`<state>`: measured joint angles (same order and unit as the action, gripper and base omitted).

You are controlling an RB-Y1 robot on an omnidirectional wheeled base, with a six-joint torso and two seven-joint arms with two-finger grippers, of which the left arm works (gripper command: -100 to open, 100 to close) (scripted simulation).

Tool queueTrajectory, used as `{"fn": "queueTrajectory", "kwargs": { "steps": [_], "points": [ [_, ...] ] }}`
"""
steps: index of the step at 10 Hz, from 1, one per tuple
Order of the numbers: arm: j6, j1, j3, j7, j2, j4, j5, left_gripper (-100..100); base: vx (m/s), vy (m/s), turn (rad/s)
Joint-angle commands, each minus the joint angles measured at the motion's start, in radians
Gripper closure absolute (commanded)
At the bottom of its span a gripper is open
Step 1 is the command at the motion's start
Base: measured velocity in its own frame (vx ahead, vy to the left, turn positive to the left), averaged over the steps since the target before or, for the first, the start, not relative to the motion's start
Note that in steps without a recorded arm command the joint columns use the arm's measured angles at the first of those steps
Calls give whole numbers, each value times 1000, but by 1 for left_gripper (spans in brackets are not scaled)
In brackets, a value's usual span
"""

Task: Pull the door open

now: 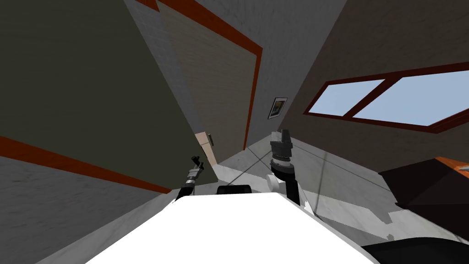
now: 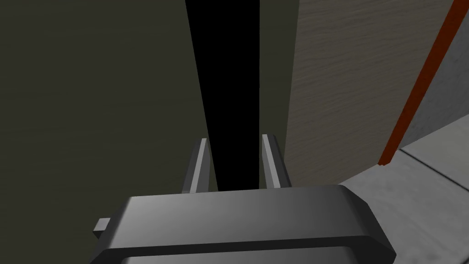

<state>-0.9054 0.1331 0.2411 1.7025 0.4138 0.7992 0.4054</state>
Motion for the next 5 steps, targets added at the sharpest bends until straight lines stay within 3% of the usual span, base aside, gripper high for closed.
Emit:
{"fn": "queueTrajectory", "kwargs": {
  "steps": [1,5],
  "points": [
    [-28,14,18,25,21,-1,-11,100,-173,33,-158],
    [-90,46,57,80,67,-2,-35,100,-227,69,-124]
  ]
}}
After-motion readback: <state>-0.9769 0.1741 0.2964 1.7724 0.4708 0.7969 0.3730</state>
